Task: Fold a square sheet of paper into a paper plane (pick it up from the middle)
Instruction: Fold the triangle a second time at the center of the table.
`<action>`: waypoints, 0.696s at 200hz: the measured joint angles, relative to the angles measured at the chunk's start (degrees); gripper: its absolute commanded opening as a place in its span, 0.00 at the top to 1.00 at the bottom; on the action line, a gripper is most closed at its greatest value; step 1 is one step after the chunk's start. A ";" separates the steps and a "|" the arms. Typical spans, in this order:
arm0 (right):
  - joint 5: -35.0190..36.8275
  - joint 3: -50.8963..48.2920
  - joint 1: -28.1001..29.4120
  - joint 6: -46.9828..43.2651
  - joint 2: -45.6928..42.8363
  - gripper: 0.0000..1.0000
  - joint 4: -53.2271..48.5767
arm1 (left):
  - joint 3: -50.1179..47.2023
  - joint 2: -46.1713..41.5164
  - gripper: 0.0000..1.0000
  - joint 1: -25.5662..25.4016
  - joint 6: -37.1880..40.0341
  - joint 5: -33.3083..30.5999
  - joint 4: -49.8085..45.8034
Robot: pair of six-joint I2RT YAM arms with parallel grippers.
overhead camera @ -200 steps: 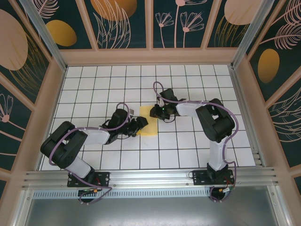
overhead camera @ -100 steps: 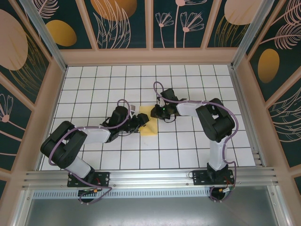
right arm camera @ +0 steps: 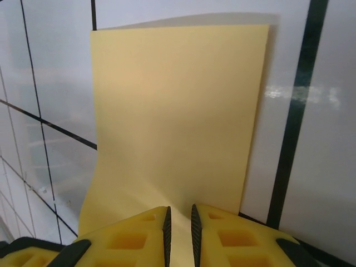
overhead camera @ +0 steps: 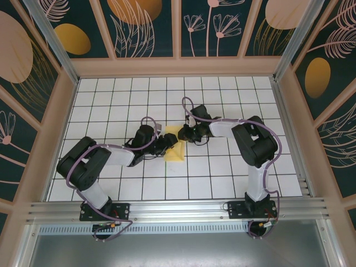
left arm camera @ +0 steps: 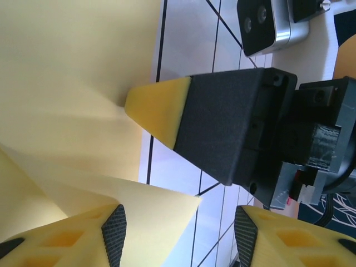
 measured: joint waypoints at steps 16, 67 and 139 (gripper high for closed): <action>-1.88 -0.52 -0.31 -0.09 -0.24 0.74 0.00 | 0.00 0.00 0.52 0.00 0.48 -0.79 -0.04; -4.37 -1.64 -0.61 -0.63 -4.87 0.73 0.50 | 0.00 0.13 0.62 0.00 1.95 -2.86 -0.35; -6.64 -7.65 -4.00 -2.36 -10.82 0.63 1.38 | 0.61 1.31 0.65 0.00 2.27 -3.28 -1.60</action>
